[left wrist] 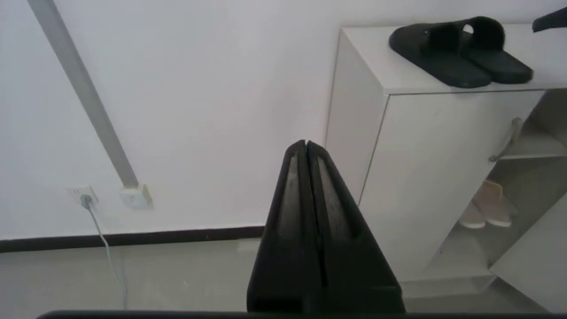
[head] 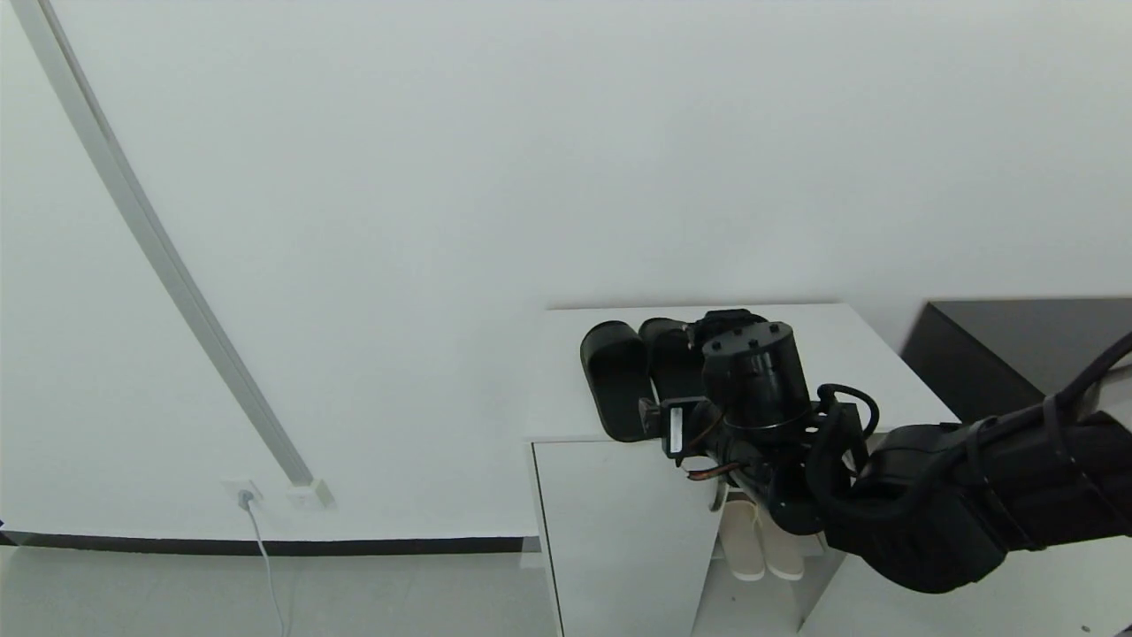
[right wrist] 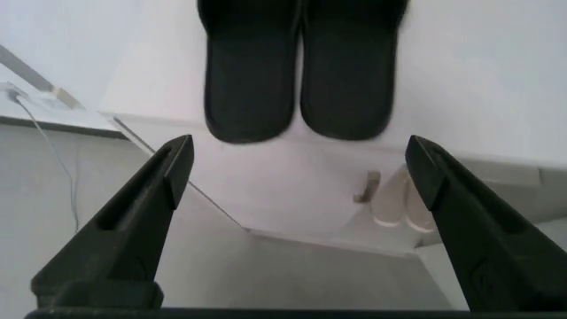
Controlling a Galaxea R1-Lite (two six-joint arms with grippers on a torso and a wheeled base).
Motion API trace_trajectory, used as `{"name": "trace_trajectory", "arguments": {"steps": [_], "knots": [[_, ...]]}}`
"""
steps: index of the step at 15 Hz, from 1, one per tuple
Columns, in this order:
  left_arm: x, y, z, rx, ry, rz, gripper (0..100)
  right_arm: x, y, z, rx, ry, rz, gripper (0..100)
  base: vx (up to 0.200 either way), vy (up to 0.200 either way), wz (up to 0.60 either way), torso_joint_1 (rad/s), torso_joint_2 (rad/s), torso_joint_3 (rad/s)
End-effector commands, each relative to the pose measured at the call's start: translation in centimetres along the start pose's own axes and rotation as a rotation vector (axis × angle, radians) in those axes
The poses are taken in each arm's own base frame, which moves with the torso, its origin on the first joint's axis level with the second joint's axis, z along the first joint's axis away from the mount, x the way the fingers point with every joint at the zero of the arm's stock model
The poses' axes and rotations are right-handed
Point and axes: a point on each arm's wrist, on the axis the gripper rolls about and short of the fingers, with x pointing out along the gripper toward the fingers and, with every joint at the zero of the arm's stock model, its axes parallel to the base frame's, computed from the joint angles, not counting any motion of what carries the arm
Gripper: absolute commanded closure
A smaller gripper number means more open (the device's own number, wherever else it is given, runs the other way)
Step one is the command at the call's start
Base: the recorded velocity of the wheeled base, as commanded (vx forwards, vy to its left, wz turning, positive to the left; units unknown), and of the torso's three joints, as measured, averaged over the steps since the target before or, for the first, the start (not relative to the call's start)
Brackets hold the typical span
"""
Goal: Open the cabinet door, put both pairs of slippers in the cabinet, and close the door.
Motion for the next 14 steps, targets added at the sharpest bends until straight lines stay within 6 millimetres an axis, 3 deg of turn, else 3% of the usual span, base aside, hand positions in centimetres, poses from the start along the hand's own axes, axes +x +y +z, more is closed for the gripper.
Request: {"name": "trace_trajectory", "arguments": {"steps": [1, 6, 14], "knots": [[0.0, 0.0, 0.0, 0.000, 0.002, 0.000, 100, 0.5, 0.2, -1.0, -0.007, 0.024, -0.005, 0, 0.200, 0.000, 0.00, 0.012, 0.01, 0.002], [0.0, 0.0, 0.0, 0.001, 0.002, 0.000, 100, 2.4, 1.0, -3.8, -0.003, -0.006, 0.012, 0, 0.040, 0.000, 0.00, 0.004, 0.00, 0.000], [0.0, 0.0, 0.0, 0.000, 0.002, 0.000, 100, 7.0, 1.2, -4.1, 0.003, -0.028, -0.031, 0, 0.000, 0.000, 0.00, 0.000, 0.00, 0.000]]}}
